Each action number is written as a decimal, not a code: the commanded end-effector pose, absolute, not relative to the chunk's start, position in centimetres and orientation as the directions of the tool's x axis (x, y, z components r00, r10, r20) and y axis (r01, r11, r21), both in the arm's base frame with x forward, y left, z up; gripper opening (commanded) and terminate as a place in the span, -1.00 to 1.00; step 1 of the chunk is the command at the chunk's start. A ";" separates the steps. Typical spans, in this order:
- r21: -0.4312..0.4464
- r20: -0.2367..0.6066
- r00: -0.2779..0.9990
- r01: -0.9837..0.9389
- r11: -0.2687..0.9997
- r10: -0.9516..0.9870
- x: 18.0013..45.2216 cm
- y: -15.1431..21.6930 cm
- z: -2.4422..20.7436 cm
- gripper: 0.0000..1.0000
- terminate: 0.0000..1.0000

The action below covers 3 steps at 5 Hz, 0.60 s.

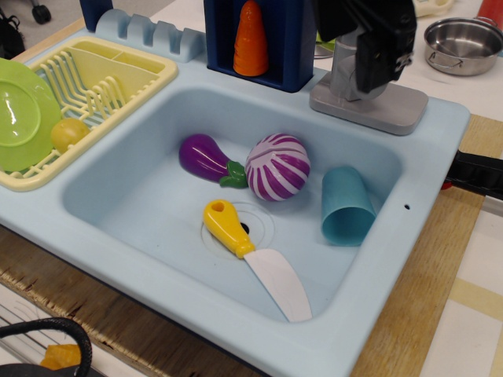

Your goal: Turn lever vertical to-front

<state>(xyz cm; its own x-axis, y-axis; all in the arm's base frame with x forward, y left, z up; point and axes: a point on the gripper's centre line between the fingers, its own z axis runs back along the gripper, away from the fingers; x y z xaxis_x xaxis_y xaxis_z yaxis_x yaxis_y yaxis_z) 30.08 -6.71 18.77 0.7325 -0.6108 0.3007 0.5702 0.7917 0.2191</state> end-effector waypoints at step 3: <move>0.245 0.353 0.738 0.520 0.818 -0.575 31.4 -8.5 19.9 -1.00 -1.00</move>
